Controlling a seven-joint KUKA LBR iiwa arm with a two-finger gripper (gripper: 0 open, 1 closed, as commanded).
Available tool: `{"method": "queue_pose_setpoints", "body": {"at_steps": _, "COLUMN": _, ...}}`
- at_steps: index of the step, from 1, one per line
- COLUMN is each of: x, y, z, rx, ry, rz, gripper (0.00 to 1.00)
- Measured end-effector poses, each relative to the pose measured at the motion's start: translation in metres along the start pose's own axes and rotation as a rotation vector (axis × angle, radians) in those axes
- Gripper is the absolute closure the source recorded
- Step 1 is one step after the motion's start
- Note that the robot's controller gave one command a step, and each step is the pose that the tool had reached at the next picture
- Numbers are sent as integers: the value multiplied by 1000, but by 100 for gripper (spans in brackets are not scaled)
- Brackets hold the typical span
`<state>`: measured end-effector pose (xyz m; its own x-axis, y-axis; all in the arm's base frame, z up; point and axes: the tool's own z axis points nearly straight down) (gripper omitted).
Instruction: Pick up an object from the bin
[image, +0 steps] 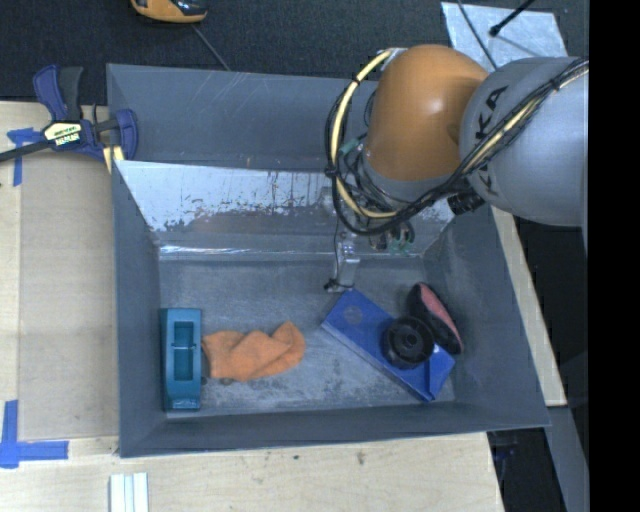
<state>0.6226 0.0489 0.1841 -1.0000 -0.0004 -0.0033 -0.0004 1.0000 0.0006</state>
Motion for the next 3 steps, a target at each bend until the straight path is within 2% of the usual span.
{"method": "queue_pose_setpoints", "body": {"at_steps": 1, "x": 16, "y": 54, "z": 42, "rx": 0, "ry": -2, "rz": 2, "gripper": 0}}
{"method": "queue_pose_setpoints", "body": {"at_steps": 2, "x": 21, "y": 59, "z": 67, "rx": -3, "ry": 2, "rz": -15, "gripper": 0}}
{"method": "queue_pose_setpoints", "body": {"at_steps": 3, "x": 57, "y": 63, "z": 85, "rx": 2, "ry": -1, "rz": -36, "gripper": 0}}
